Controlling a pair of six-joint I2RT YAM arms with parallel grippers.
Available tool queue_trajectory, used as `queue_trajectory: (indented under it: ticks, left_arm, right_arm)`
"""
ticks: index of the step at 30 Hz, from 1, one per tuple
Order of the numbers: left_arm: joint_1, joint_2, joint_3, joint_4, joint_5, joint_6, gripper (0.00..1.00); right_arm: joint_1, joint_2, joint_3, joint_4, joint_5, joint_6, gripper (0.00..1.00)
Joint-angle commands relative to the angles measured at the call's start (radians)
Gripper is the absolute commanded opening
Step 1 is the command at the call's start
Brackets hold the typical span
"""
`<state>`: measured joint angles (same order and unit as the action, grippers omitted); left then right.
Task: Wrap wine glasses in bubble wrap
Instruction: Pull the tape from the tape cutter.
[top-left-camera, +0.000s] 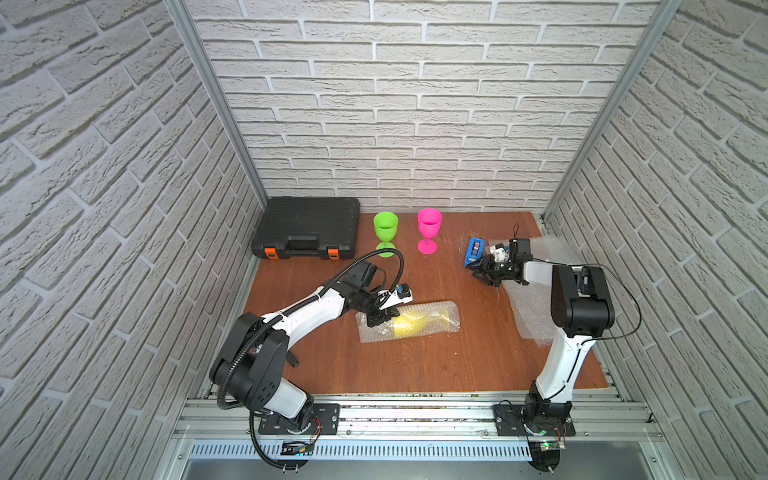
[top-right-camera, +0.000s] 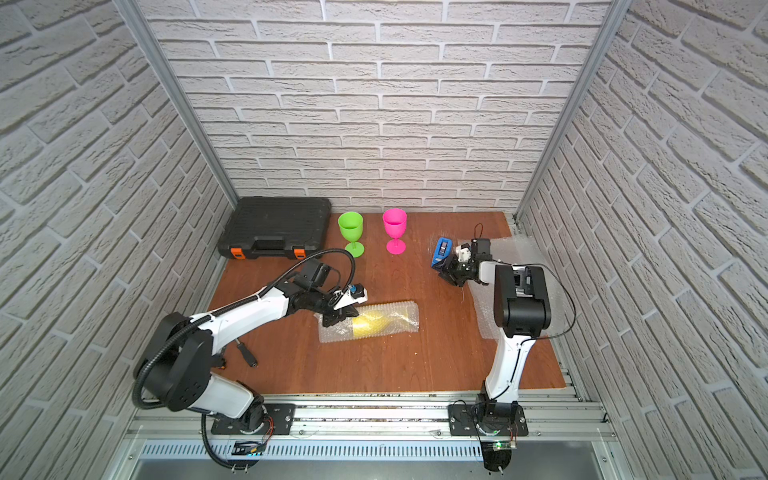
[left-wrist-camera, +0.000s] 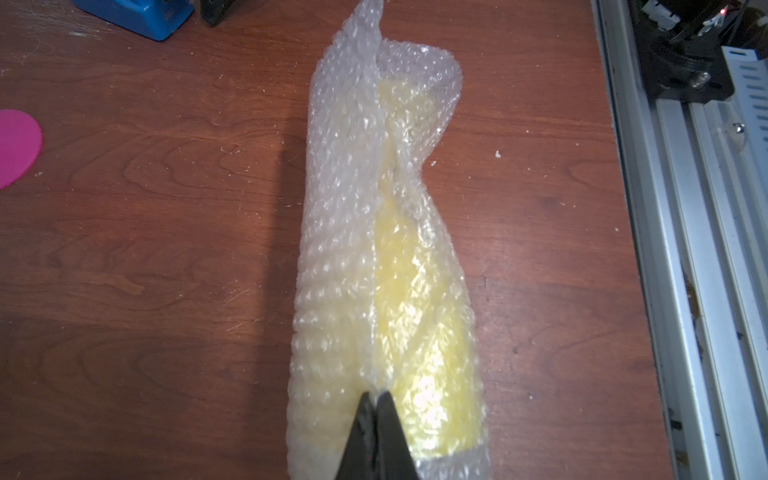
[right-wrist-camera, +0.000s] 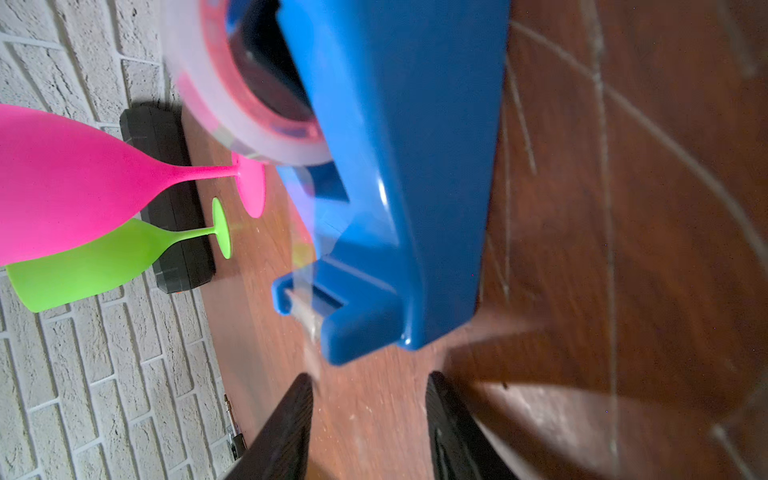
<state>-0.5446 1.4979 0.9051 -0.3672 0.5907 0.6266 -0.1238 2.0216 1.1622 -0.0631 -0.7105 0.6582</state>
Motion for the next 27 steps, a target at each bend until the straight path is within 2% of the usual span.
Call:
queue_trajectory:
  ticks: [1, 4, 11, 16, 27]
  left_arm:
    - [-0.002, 0.024, 0.007, -0.045, -0.014, 0.008, 0.0]
    - [-0.003, 0.021, 0.006, -0.045, -0.015, 0.008, 0.0]
    - [0.0, 0.022, 0.006, -0.047, -0.014, 0.009, 0.0]
    - [-0.002, 0.022, 0.006, -0.045, -0.014, 0.008, 0.0]
    - [0.0, 0.024, 0.008, -0.04, -0.008, 0.009, 0.0]
  right_arm:
    - [-0.001, 0.019, 0.017, 0.016, 0.019, -0.019, 0.5]
    - [-0.001, 0.029, 0.015, 0.045, 0.006, -0.015, 0.49]
    - [-0.001, 0.025, -0.004, 0.103, -0.012, 0.031, 0.17]
    - [-0.001, -0.015, -0.015, 0.083, -0.012, 0.04, 0.03]
    - [0.031, -0.204, -0.07, -0.021, -0.044, 0.044, 0.03]
